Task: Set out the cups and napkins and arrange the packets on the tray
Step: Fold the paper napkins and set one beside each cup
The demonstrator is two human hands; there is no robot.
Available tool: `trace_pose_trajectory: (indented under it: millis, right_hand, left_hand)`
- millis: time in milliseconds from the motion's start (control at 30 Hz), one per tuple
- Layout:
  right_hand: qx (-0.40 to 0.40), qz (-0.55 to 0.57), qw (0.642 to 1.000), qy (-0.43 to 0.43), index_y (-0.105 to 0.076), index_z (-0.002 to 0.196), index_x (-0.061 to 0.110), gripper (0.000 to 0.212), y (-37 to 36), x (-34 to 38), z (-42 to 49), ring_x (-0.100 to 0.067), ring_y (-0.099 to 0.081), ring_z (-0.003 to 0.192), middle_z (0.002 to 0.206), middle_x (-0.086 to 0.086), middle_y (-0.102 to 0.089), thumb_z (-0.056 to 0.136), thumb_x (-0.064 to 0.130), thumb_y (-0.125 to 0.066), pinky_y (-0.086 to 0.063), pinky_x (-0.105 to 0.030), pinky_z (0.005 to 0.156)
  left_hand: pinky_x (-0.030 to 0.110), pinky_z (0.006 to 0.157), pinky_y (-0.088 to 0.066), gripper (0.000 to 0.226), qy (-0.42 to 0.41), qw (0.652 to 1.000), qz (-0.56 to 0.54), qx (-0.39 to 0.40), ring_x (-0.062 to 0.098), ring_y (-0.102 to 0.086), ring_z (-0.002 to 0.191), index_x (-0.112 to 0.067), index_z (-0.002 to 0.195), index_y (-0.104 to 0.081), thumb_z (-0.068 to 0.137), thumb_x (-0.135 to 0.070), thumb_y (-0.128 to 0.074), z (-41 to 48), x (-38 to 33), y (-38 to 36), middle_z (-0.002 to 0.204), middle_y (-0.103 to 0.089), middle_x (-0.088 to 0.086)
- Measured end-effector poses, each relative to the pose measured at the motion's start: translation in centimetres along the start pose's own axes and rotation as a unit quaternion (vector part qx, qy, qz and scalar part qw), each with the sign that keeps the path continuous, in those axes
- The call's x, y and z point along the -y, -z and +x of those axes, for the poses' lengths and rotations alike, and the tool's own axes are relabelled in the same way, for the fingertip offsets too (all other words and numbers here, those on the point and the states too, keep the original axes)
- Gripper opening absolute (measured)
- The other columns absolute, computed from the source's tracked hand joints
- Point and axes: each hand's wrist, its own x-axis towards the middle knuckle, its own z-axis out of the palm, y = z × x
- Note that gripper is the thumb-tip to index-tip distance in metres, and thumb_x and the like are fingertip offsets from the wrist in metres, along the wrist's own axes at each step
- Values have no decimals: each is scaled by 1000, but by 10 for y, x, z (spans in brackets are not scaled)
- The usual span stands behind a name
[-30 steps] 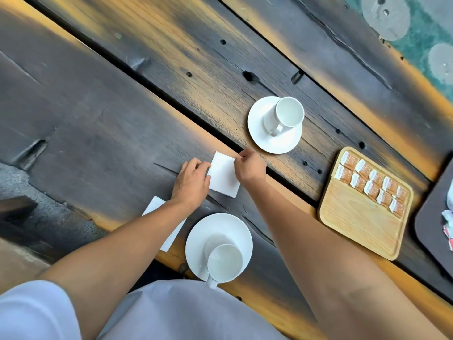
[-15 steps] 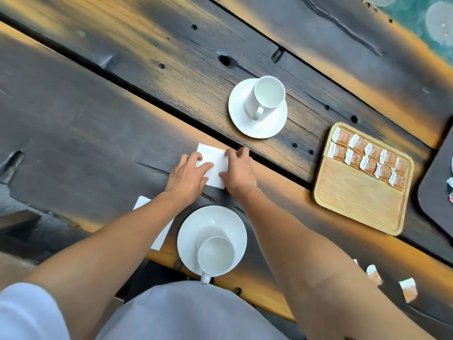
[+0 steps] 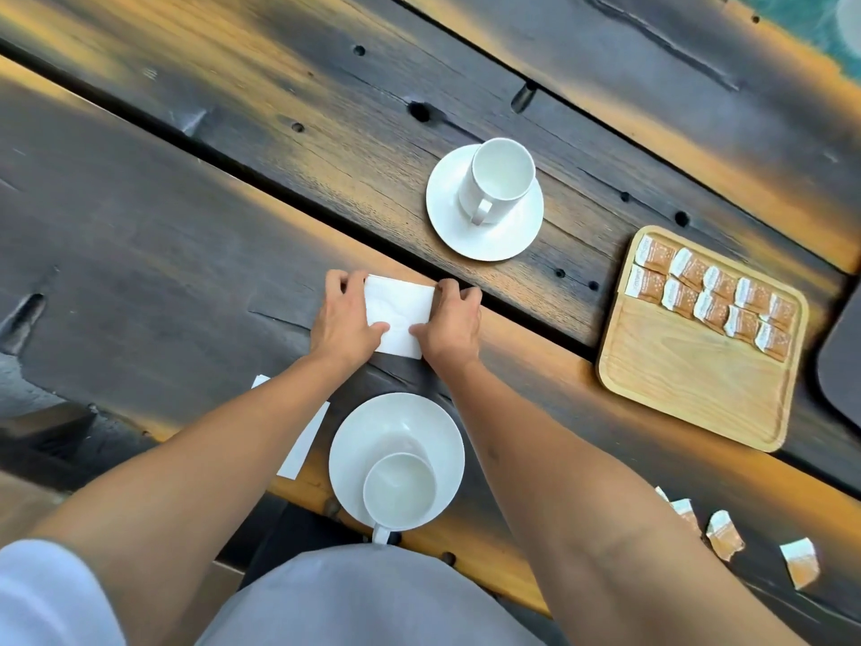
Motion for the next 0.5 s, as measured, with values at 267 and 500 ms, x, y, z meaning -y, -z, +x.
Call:
trace_pose_trajectory:
  millis: [267,500]
  right_hand:
    - [-18,132,991,-16,-55,106,19,23,-5,-1,4,-27,-55,109,113,-6,-55,86,13,-66,-47,-37,95]
    - [19,277,954,-112,-61,106,17,23,-9,7,9,-21,-63,96,87,6,-60,85,15,-71,-54,-35,88]
  left_hand:
    - [35,79,-50,67,50,997,-53,-15,24,-54,91,-27,122,-48,67,-23,-86,8,-2,1,120,-33,1]
    - [32,79,-46,67,59,996,-70,-15,20,-51,90,-22,120,-48,66,-24,-88,6,0,-1,123,-33,2]
